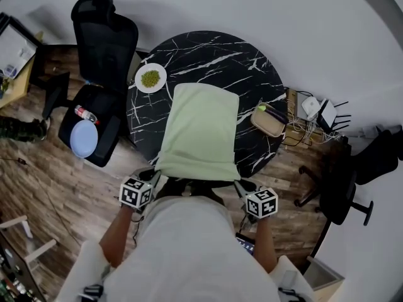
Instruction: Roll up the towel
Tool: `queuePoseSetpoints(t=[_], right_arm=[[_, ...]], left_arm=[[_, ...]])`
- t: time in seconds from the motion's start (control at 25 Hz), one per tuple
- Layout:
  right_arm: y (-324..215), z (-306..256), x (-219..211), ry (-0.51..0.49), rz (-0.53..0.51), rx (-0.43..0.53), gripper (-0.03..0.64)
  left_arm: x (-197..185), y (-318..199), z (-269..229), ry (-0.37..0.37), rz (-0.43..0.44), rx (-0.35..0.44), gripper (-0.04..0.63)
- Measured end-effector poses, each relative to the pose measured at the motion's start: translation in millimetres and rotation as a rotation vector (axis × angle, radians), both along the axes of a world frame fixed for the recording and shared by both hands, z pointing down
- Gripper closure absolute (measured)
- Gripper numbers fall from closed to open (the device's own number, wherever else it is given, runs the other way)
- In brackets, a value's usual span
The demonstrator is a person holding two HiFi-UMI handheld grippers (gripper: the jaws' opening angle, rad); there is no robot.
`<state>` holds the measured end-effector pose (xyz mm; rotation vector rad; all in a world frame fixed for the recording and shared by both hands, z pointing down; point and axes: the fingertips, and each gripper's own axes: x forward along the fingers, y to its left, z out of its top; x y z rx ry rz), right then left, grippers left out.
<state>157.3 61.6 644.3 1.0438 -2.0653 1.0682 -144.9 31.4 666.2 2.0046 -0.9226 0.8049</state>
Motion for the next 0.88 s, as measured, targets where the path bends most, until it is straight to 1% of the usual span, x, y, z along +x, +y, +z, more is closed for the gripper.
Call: queuePoseSetpoints(t=[0.12, 0.2, 0.4, 0.52, 0.72, 0.8, 0.88], right_arm=[[-18.0, -3.8, 1.6, 0.0, 0.014, 0.027, 0.6], [-30.6, -0.6, 1.3, 0.009, 0.016, 0.03, 0.6], [-69.2, 21.7, 3.2, 0.045, 0.047, 0.002, 0.6], [-92.6, 37.2, 6.7, 0.063, 0.078, -0.024, 0.6], [-123.8, 63.8, 6.4, 0.103, 0.094, -0.065, 0.595], [-128.8, 76.5, 7.0, 0.127, 0.104, -0.091, 0.585], [-130.8, 82.9, 9.6, 0.152, 0.124, -0.097, 0.552]], left_arm=[[2.0, -23.5, -1.0, -0.003, -0.023, 0.015, 0.566], [2.6, -40.0, 2.1, -0.017, -0.044, 0.009, 0.566], [5.2, -77.1, 23.2, -0.053, -0.116, -0.055, 0.566], [8.7, -95.9, 36.6, -0.057, -0.145, -0.09, 0.566], [8.8, -116.2, 57.2, -0.088, -0.187, -0.146, 0.563], [9.1, -120.1, 64.9, -0.089, -0.206, -0.165, 0.548], [9.6, -122.9, 66.1, -0.056, -0.237, -0.171, 0.491]])
